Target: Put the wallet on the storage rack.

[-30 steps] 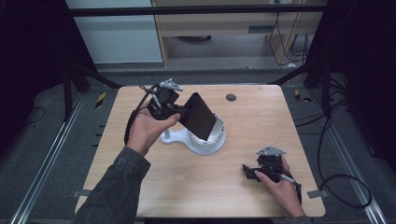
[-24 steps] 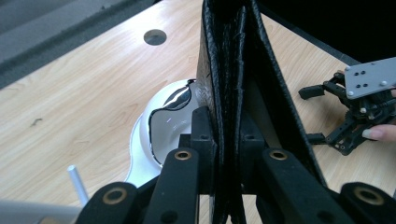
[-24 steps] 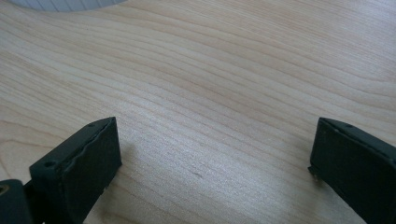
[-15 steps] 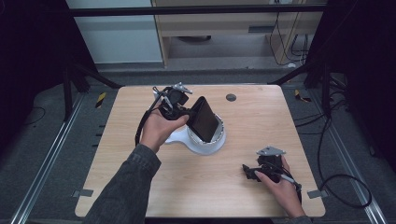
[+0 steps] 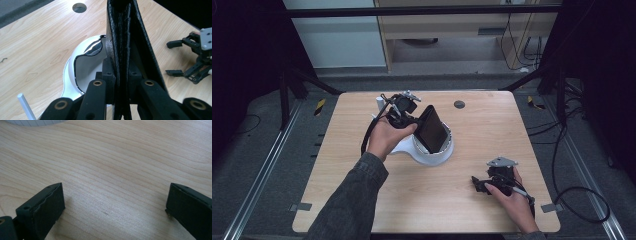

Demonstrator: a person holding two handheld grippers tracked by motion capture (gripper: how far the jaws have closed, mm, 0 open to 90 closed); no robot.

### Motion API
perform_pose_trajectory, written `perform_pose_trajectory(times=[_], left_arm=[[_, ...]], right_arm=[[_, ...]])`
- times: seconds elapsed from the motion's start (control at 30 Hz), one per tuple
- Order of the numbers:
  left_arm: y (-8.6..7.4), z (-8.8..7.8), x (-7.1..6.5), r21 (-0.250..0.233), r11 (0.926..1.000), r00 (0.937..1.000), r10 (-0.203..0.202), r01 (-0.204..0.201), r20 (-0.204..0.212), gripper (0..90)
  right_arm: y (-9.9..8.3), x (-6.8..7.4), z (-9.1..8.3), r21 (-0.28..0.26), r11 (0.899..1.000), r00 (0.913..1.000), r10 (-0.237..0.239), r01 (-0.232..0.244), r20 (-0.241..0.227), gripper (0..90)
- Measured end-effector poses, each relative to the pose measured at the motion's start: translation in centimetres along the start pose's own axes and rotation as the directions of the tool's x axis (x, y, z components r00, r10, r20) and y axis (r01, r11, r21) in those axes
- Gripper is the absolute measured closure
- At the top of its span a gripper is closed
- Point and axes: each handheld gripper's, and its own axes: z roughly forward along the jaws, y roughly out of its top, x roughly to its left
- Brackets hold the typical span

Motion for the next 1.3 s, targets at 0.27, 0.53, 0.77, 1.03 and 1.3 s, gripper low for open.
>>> perform_pose_trajectory(times=[0.27,0.53,0.77,1.03,1.3], left_arm=[[0.2,0.4,0.6,-0.002,0.9998,0.9998,-0.020,0.020,-0.009,79.2],[0.3,0.6,0.6,-0.001,0.9999,0.9997,-0.014,0.014,-0.021,79.0],[0.6,-0.1,0.7,-0.040,0.9991,0.9991,-0.015,0.013,-0.041,75.2],[1.0,-1.1,0.7,-0.074,0.9972,0.9972,-0.003,-0.003,-0.075,73.4],[1.6,-2.8,0.1,-0.118,0.9918,0.9925,0.035,-0.049,-0.117,70.0]], right_arm=[[0.0,0.0,0.0,0.000,1.000,1.0000,0.000,0.000,0.001,2.0],[0.0,0.0,0.0,0.000,1.000,1.0000,0.001,-0.001,0.001,2.0],[0.0,0.0,0.0,0.000,1.000,1.0000,0.001,-0.001,0.001,2.0],[0.0,0.0,0.0,-0.001,1.000,1.0000,0.001,-0.001,0.001,2.0],[0.0,0.0,0.0,-0.001,1.000,1.0000,0.001,-0.001,0.001,2.0]])
